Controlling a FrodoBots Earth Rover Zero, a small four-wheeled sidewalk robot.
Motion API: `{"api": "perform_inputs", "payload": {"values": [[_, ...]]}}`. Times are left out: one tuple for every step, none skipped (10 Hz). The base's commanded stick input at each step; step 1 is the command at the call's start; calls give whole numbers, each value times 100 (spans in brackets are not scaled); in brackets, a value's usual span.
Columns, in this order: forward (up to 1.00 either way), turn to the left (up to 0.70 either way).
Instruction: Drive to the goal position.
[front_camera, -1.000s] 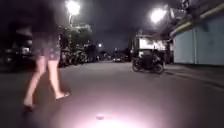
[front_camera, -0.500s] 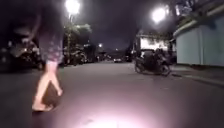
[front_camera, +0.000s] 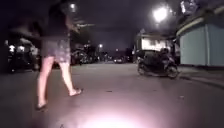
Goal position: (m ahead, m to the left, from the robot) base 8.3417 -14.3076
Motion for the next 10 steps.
{"api": "perform_inputs", "payload": {"values": [[100,0],[100,0],[100,0],[100,0],[100,0],[100,0],[100,0],[100,0],[100,0],[100,0]]}}
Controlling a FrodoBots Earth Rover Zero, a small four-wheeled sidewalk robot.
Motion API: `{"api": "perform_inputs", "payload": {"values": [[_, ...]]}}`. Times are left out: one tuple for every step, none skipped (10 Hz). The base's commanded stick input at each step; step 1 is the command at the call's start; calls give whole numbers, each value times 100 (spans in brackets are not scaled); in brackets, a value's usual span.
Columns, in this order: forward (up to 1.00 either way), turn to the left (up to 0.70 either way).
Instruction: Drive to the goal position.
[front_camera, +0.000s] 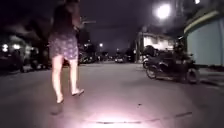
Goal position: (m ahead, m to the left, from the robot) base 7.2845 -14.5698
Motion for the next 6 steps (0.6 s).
{"api": "perform_inputs", "payload": {"values": [[100,0],[100,0],[100,0],[100,0],[100,-8],[100,-39]]}}
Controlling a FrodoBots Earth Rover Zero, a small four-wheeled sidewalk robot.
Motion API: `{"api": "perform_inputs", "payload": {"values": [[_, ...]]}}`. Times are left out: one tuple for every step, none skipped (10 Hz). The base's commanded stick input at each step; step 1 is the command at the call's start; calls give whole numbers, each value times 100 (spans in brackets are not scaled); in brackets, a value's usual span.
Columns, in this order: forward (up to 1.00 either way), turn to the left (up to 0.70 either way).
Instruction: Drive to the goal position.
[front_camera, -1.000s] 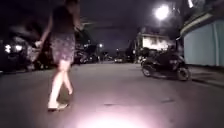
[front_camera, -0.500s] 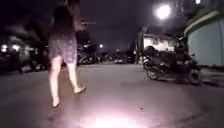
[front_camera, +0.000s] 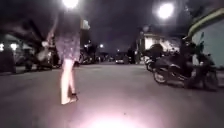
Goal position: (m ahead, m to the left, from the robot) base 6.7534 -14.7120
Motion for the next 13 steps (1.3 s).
{"api": "perform_inputs", "payload": {"values": [[100,-40],[100,-8],[100,0],[100,0],[100,0],[100,0],[100,0],[100,0],[100,0],[100,0],[100,0],[100,0],[100,0]]}}
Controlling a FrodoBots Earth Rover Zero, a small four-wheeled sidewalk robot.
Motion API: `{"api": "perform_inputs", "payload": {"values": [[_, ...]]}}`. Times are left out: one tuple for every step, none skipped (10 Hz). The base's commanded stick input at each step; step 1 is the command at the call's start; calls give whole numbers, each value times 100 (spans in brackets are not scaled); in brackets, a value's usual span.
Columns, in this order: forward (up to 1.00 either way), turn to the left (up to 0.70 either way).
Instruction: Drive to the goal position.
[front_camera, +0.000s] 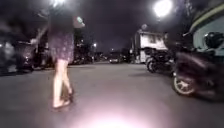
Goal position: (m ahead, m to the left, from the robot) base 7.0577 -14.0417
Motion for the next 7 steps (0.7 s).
{"api": "perform_inputs", "payload": {"values": [[100,0],[100,0],[100,0],[100,0],[100,0],[100,0],[100,0]]}}
